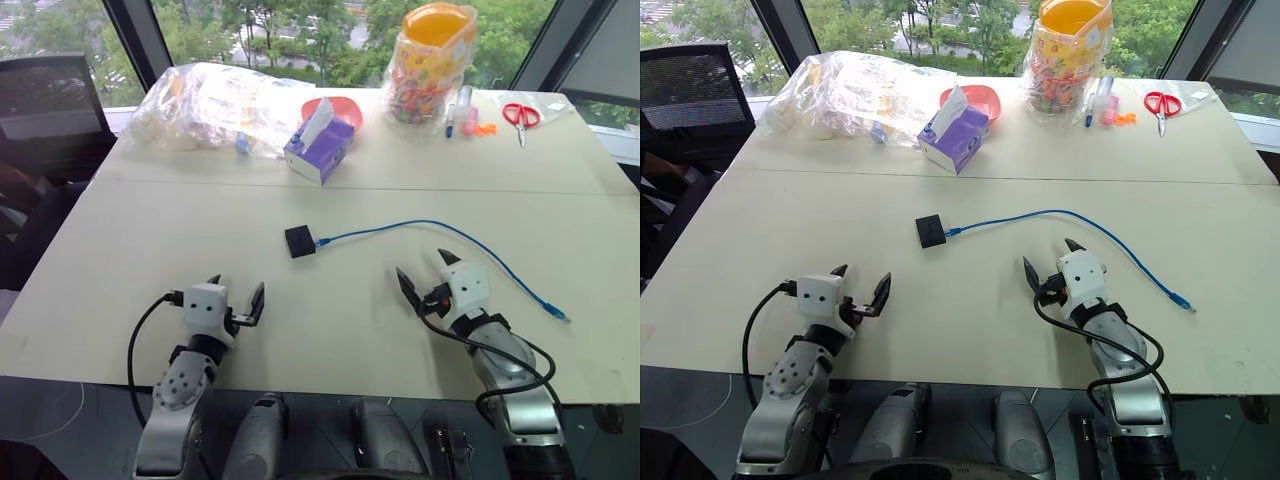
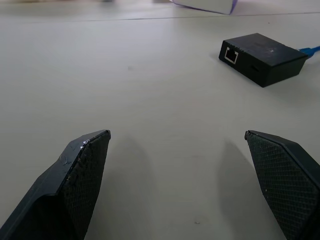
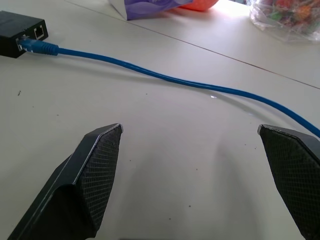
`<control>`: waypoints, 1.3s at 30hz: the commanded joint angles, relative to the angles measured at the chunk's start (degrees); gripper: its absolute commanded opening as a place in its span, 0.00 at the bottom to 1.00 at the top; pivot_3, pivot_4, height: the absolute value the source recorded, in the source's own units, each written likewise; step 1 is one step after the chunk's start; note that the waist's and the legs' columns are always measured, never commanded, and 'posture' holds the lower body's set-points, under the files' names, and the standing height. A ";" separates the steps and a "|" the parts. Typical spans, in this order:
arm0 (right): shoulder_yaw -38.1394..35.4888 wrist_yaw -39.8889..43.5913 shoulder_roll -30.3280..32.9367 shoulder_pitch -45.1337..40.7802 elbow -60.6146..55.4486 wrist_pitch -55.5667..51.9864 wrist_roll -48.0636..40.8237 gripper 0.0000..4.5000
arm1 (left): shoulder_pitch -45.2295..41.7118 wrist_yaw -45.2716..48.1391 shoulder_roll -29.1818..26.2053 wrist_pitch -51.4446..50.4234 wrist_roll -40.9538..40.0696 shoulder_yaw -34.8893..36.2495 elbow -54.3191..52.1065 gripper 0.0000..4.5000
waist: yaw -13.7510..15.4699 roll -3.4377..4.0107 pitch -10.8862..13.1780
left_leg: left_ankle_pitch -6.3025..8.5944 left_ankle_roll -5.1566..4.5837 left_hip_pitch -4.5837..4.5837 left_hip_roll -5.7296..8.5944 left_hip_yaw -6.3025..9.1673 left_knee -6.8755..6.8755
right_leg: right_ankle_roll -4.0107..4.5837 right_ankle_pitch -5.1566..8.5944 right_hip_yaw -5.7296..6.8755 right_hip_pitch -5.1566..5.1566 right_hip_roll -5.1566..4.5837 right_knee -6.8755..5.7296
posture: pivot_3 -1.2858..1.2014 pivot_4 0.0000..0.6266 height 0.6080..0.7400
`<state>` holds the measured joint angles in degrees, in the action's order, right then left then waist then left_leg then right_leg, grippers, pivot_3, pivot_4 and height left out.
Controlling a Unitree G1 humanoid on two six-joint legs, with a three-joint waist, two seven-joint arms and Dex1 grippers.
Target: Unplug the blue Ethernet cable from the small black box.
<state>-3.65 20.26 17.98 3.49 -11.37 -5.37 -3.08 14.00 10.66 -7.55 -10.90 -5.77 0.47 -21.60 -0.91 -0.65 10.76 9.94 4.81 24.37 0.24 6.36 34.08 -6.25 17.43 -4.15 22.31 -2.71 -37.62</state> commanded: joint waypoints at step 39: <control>2.67 21.47 8.93 -17.22 7.92 -5.35 -10.95 0.99 | -30.62 45.39 -38.14 -14.17 -22.65 4.34 10.85 1.00 | -0.89 0.17 0.10 | -0.02 -0.03 -0.03 -0.04 -0.02 -0.14 | -0.06 -0.06 0.05 0.02 0.06 0.01 | 0.52 0.24 1.00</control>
<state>-1.49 37.18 25.13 -10.64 0.14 -8.84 -11.48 -16.08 54.39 -45.19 -26.15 -29.08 5.93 -10.73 -1.80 -0.48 10.86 9.92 4.77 24.34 0.20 6.33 33.95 -6.33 17.36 -4.11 22.32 -2.66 -37.61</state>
